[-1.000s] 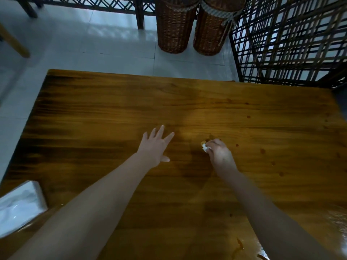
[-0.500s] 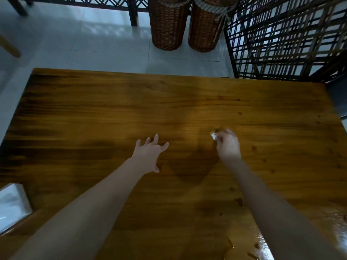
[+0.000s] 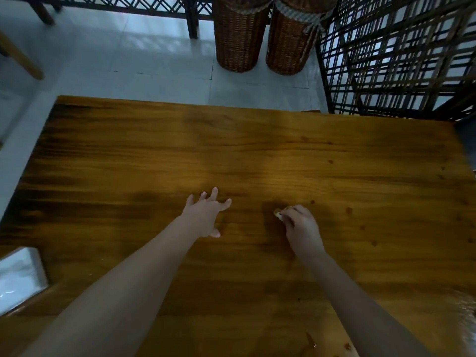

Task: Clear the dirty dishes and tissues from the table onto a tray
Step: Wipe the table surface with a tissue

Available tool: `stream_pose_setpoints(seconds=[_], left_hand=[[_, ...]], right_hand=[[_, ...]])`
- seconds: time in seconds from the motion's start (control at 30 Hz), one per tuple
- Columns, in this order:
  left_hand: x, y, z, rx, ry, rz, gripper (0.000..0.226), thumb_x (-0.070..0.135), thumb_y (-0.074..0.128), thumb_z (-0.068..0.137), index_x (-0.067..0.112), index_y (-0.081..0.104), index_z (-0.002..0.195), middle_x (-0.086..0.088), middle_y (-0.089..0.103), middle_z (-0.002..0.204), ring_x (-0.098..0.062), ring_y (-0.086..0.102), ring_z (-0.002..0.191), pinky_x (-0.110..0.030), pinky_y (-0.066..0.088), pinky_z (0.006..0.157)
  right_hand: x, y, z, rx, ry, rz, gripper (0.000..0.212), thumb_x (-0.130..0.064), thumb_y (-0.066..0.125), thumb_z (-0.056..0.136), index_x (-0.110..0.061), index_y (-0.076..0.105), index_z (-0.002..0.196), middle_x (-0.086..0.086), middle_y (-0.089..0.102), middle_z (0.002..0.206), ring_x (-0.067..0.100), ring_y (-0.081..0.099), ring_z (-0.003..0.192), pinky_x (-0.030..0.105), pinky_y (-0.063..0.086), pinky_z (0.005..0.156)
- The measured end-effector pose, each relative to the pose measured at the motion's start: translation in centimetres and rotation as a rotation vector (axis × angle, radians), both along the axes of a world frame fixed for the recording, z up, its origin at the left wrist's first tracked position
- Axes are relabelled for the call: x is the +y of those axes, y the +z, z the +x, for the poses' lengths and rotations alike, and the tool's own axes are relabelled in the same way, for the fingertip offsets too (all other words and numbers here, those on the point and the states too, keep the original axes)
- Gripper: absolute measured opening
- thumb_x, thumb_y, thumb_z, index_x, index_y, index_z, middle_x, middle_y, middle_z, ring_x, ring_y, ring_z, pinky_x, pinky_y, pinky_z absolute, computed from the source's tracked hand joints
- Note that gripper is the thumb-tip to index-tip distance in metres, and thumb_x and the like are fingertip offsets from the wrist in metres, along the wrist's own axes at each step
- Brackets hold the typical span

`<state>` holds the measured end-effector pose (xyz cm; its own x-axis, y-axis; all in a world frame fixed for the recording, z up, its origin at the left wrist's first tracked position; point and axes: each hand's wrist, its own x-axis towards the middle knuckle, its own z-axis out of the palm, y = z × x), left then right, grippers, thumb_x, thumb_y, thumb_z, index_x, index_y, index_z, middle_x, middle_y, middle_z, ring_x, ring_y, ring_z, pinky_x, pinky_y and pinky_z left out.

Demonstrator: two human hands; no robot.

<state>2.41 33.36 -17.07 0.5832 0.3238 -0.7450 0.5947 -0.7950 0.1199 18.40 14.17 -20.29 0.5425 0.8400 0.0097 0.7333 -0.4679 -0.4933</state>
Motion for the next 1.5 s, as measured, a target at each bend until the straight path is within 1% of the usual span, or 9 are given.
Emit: stream_pose_setpoints(seconds=[0.23,0.37,0.47,0.53,0.7,0.87,1.07,1.23,1.5], left_hand=[[0.0,-0.7,-0.4,-0.048,0.020,0.003,0.095,0.027,0.068,0.087,0.039,-0.001,0.151,-0.007,-0.015,0.159,-0.035,-0.003,0.147,-0.057,0.005,0.115],[0.0,-0.9,-0.4,-0.054,0.029,0.011,0.093,0.026,0.068,0.087,0.040,0.001,0.150,-0.007,-0.013,0.160,-0.034,-0.003,0.147,-0.058,0.007,0.114],[-0.1,-0.5,-0.1,-0.046,0.031,0.019,0.091,0.027,0.066,0.088,0.039,0.002,0.151,-0.007,-0.012,0.160,-0.034,-0.001,0.147,-0.058,0.007,0.114],[-0.3,-0.2,0.0,-0.038,0.029,0.028,0.090,0.026,0.066,0.089,0.039,0.002,0.151,-0.008,-0.012,0.160,-0.034,0.000,0.147,-0.057,0.006,0.115],[-0.4,0.0,0.0,-0.024,0.024,0.039,0.089,0.027,0.065,0.090,0.038,0.002,0.151,-0.009,-0.011,0.160,-0.035,0.000,0.147,-0.057,0.005,0.115],[-0.6,-0.6,-0.1,-0.065,0.038,0.061,0.088,0.029,0.066,0.089,0.039,0.004,0.151,-0.007,-0.009,0.161,-0.034,0.000,0.147,-0.059,0.004,0.114],[-0.4,-1.1,0.0,-0.084,0.055,0.075,0.086,0.031,0.066,0.089,0.041,0.007,0.150,-0.006,-0.007,0.161,-0.034,0.002,0.147,-0.058,0.003,0.114],[-1.2,-1.4,-0.5,-0.149,0.132,0.067,0.079,0.039,0.060,0.091,0.039,0.009,0.151,-0.006,-0.010,0.161,-0.032,-0.002,0.147,-0.057,-0.001,0.114],[-5.5,-2.9,-2.9,-0.280,0.172,0.076,0.088,0.044,0.059,0.090,0.043,-0.007,0.149,0.002,-0.024,0.157,-0.025,-0.014,0.146,-0.061,-0.003,0.112]], right_hand=[[3.9,0.1,5.2,0.064,-0.246,-0.017,0.020,-0.003,0.056,0.091,-0.006,0.069,0.106,0.007,0.063,0.106,0.018,0.060,0.095,0.017,0.042,0.079],[4.5,0.1,5.6,0.064,-0.322,-0.006,0.022,-0.003,0.055,0.092,-0.004,0.067,0.111,0.009,0.060,0.109,0.019,0.060,0.092,0.018,0.044,0.075],[3.3,-0.3,4.5,0.055,-0.315,-0.029,0.023,-0.005,0.053,0.093,-0.004,0.067,0.111,0.008,0.060,0.111,0.021,0.060,0.097,0.023,0.048,0.081],[1.5,-0.5,3.3,0.045,-0.275,-0.027,0.022,-0.006,0.053,0.093,-0.003,0.068,0.109,0.009,0.061,0.108,0.022,0.058,0.099,0.026,0.047,0.084],[-2.7,-0.2,2.5,-0.008,-0.187,0.037,0.016,0.003,0.062,0.086,0.001,0.071,0.099,0.011,0.065,0.096,0.024,0.061,0.088,0.029,0.050,0.078],[-2.3,-0.3,6.1,0.047,-0.374,0.038,0.016,-0.004,0.059,0.089,-0.003,0.072,0.098,0.008,0.061,0.094,0.023,0.059,0.088,0.021,0.039,0.074],[-0.3,-1.1,7.7,0.014,-0.507,0.005,0.020,-0.004,0.055,0.092,-0.002,0.069,0.106,0.013,0.060,0.109,0.027,0.061,0.094,0.026,0.044,0.080],[-1.7,-0.8,2.9,0.035,-0.331,0.031,0.018,0.001,0.056,0.088,-0.001,0.071,0.099,0.011,0.064,0.099,0.025,0.060,0.093,0.025,0.044,0.081],[-7.1,-0.4,-5.5,0.000,-0.165,0.003,0.020,0.003,0.067,0.081,-0.004,0.072,0.100,0.006,0.067,0.097,0.020,0.061,0.090,0.022,0.045,0.082]])
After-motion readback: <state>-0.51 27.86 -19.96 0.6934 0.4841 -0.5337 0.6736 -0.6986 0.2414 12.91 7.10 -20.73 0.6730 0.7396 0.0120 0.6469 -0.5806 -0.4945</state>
